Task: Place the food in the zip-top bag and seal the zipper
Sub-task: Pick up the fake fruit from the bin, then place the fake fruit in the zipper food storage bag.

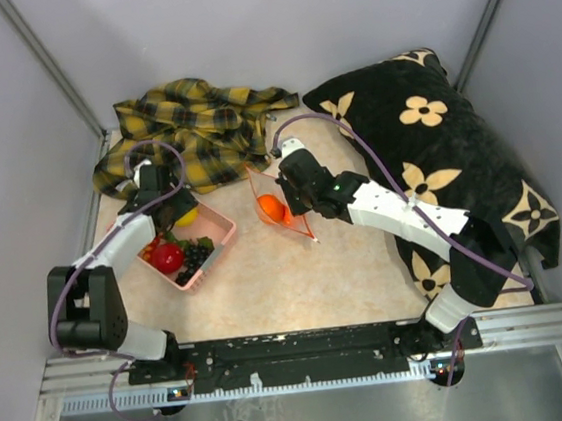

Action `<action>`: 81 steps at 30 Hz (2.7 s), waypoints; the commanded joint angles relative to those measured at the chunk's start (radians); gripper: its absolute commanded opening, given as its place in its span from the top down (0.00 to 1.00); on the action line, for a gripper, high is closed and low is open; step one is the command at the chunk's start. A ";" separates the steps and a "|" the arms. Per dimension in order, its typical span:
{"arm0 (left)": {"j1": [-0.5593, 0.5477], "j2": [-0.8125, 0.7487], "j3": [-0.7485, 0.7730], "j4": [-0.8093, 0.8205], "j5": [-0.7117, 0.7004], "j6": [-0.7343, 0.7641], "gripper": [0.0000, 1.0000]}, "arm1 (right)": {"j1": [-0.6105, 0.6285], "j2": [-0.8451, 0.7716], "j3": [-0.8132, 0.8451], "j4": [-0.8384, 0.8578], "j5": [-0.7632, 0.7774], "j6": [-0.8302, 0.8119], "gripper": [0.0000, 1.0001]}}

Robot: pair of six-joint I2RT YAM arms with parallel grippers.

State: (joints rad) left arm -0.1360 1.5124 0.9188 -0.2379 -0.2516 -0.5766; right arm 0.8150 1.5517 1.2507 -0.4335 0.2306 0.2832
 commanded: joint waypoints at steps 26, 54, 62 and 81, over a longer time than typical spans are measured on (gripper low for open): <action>-0.360 -0.627 -0.130 0.229 0.429 -0.130 0.39 | 0.064 0.040 0.254 -0.206 0.212 0.007 1.00; -0.611 -0.299 -0.031 0.258 -0.064 -0.047 0.26 | 0.072 0.036 0.267 -0.213 0.094 0.049 1.00; -0.626 -0.232 0.021 0.257 -0.112 -0.031 0.13 | 0.072 0.034 0.258 -0.188 0.015 0.070 1.00; -0.643 -0.478 0.027 -0.042 -0.104 -0.026 0.04 | 0.058 0.045 0.249 -0.171 0.023 0.109 1.00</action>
State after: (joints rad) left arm -0.7727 1.1400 0.9352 -0.1581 -0.3386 -0.6048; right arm 0.8745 1.6047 1.4757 -0.6643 0.2604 0.3851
